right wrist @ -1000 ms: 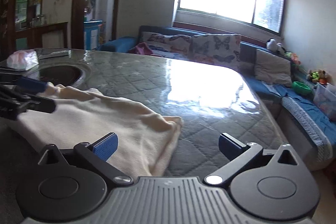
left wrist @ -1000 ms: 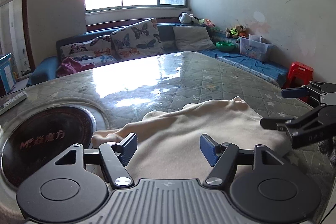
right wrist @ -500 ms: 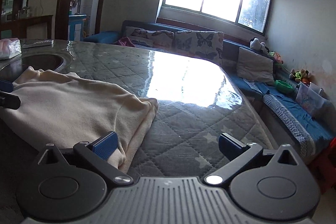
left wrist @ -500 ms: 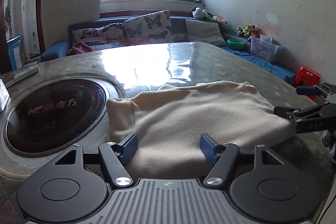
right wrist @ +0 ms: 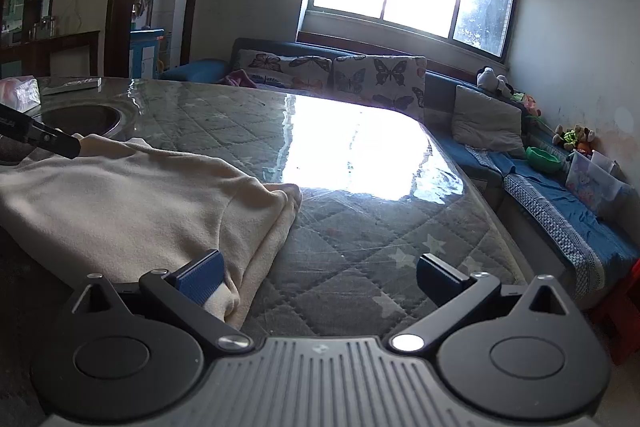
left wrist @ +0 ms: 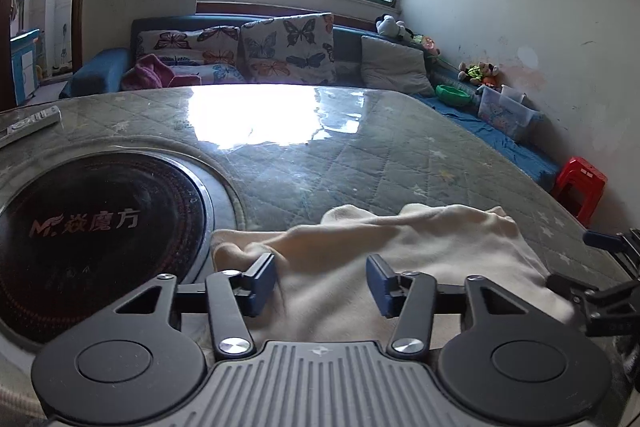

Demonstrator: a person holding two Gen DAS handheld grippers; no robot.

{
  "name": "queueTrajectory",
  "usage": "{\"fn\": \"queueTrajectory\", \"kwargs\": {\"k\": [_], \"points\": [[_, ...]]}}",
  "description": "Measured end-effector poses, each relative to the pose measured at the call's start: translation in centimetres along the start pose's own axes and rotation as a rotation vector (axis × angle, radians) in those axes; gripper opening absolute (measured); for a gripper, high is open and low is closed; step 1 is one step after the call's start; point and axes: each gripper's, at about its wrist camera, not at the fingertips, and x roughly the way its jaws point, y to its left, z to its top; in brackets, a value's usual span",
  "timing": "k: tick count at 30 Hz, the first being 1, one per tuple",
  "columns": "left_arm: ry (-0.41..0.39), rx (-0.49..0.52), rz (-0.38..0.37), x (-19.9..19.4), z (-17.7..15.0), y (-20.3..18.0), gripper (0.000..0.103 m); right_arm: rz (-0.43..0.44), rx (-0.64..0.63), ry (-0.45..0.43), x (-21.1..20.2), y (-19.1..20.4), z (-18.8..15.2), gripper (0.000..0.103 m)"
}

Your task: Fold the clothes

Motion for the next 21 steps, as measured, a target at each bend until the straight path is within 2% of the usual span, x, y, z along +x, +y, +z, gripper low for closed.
{"fn": "queueTrajectory", "kwargs": {"k": [1,6,9,12,16,21], "points": [[0.004,-0.005,0.012,0.3,0.1,0.4,0.043,0.005,0.008,0.003,0.1,-0.1,0.0,0.103],[-0.005,-0.016,0.074,0.9,0.0,1.5,0.036,0.021,0.039,0.017,0.2,-0.6,0.0,0.103],[-0.027,-0.025,0.075,0.4,0.2,1.3,0.036,0.019,0.044,0.02,0.3,-0.6,0.0,0.103],[-0.05,0.025,0.053,0.1,0.5,0.1,0.037,0.01,0.035,0.017,0.2,-0.4,0.0,0.103],[-0.026,0.101,0.108,1.8,0.7,-1.1,0.037,-0.002,0.022,0.012,0.1,-0.1,0.1,0.103],[-0.031,0.052,0.117,1.6,1.2,-0.1,0.04,-0.01,0.017,0.011,0.2,0.0,0.1,0.103]]}}
